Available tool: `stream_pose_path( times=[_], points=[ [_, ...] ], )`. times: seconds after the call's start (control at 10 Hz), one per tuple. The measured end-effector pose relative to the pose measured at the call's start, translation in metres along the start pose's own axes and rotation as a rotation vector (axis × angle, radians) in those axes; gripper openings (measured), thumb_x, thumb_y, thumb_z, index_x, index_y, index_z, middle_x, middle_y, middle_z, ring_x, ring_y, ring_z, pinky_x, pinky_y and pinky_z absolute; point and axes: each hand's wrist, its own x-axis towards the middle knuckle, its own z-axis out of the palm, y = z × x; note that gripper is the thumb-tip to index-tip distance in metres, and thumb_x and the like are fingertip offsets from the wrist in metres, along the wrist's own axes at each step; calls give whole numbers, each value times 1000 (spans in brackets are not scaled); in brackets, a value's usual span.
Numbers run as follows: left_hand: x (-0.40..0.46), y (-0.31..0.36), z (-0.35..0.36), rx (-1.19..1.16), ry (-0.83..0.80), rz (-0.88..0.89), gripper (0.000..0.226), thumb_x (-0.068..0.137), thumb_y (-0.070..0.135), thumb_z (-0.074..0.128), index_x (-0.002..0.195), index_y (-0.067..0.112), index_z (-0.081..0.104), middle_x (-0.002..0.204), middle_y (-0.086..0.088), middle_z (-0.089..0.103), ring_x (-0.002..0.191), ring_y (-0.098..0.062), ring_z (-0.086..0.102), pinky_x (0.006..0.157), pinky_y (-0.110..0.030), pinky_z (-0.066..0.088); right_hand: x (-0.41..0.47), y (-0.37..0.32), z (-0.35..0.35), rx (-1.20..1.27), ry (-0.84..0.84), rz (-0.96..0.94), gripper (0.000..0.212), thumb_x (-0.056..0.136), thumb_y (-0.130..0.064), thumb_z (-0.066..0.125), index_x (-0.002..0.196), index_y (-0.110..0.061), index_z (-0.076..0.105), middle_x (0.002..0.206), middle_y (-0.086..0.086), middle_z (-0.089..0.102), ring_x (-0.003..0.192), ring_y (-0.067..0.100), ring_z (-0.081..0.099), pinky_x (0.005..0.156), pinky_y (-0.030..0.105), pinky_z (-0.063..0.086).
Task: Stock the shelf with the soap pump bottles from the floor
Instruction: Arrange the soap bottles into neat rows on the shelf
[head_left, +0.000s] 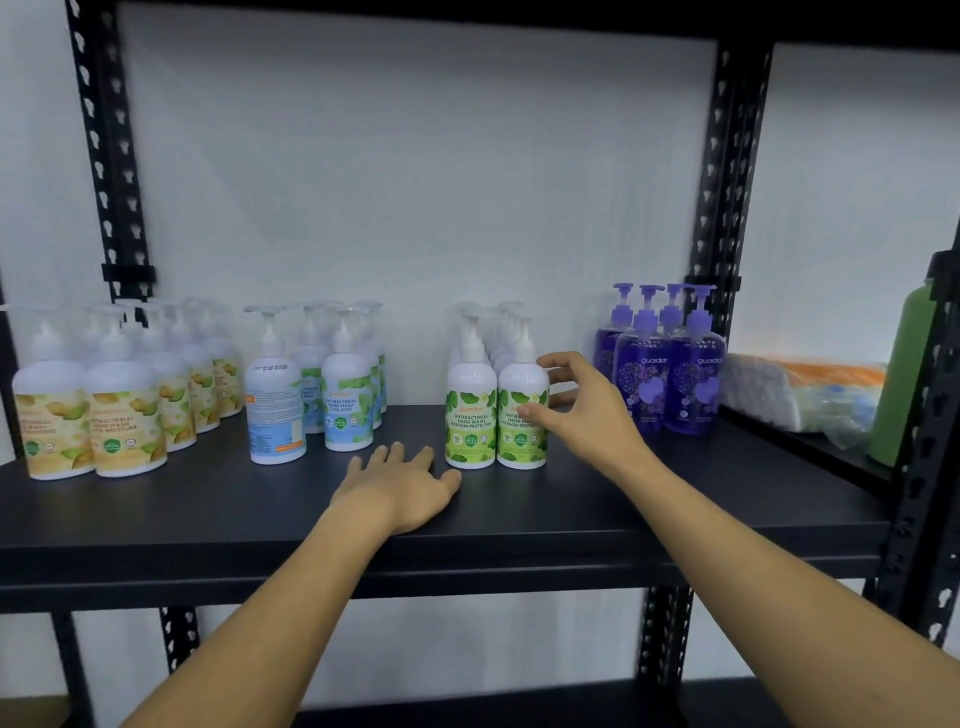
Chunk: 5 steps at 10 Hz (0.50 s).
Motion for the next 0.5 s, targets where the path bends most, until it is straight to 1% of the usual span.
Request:
stream_pose_path(
  times=[0.2, 0.3, 0.5],
  points=[
    [0, -1, 0, -8, 2, -1, 69, 100, 62, 17, 160, 29, 9, 167, -8, 2, 154, -26, 1, 123, -48, 3, 2, 2, -2, 10, -21, 21, 52, 79, -25, 84, 122, -33, 54, 110, -19, 60, 91, 6, 65, 62, 11, 48],
    [0, 0, 0, -8, 2, -1, 69, 100, 63, 17, 160, 29, 8, 167, -8, 2, 154, -26, 1, 123, -48, 3, 2, 2, -2, 16, -24, 24, 51, 79, -24, 84, 120, -35, 53, 108, -22, 59, 89, 5, 65, 58, 9, 49],
    [-1, 0, 0, -7, -2, 2, 69, 100, 62, 17, 160, 29, 9, 167, -8, 3, 154, -26, 1, 123, -48, 4, 2, 2, -2, 10, -29, 21, 51, 81, -24, 83, 121, -34, 53, 108, -21, 59, 89, 4, 65, 60, 9, 50]
  ],
)
